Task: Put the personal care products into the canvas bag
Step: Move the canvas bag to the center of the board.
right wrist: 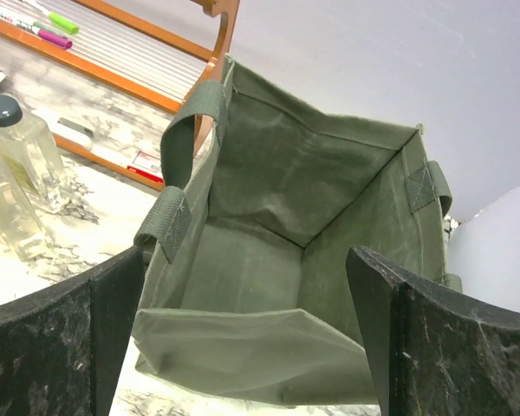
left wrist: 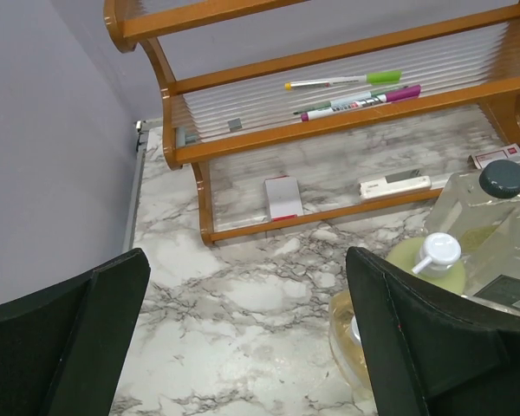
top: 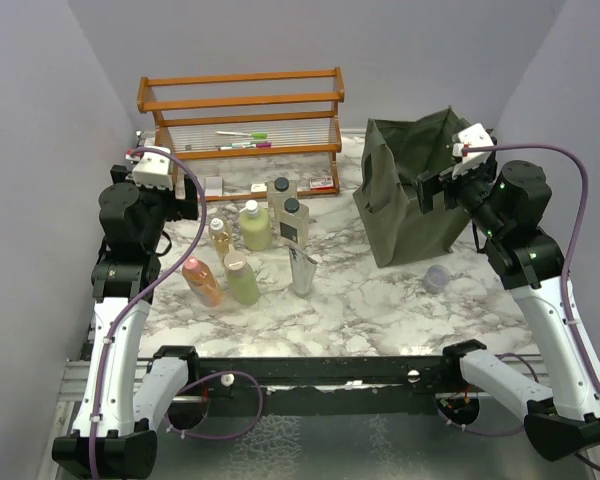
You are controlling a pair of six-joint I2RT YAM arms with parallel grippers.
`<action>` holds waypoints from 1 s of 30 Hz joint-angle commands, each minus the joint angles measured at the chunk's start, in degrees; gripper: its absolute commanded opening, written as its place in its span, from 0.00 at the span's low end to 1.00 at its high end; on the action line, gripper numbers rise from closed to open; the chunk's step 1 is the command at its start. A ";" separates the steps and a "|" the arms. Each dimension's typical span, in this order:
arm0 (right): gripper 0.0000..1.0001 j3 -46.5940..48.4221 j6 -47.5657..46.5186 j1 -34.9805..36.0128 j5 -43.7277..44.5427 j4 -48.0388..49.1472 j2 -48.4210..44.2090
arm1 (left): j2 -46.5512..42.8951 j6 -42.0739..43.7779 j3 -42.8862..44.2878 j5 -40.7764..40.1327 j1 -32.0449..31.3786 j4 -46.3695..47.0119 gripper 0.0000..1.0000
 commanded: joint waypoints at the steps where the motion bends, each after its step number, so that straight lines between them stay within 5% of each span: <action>1: 0.99 1.70 0.34 -0.28 -3.01 -0.87 -0.24 | -0.16 -0.03 -0.22 -0.45 -0.43 2.99 0.99; 22: 0.99 4.98 -4.17 -0.37 -5.68 -3.90 1.62 | 0.81 0.40 1.00 1.25 -0.57 2.95 0.99; 30: 0.99 4.83 -8.73 -0.38 -4.02 -5.62 2.15 | 2.03 1.54 1.21 8.13 -0.57 2.24 0.99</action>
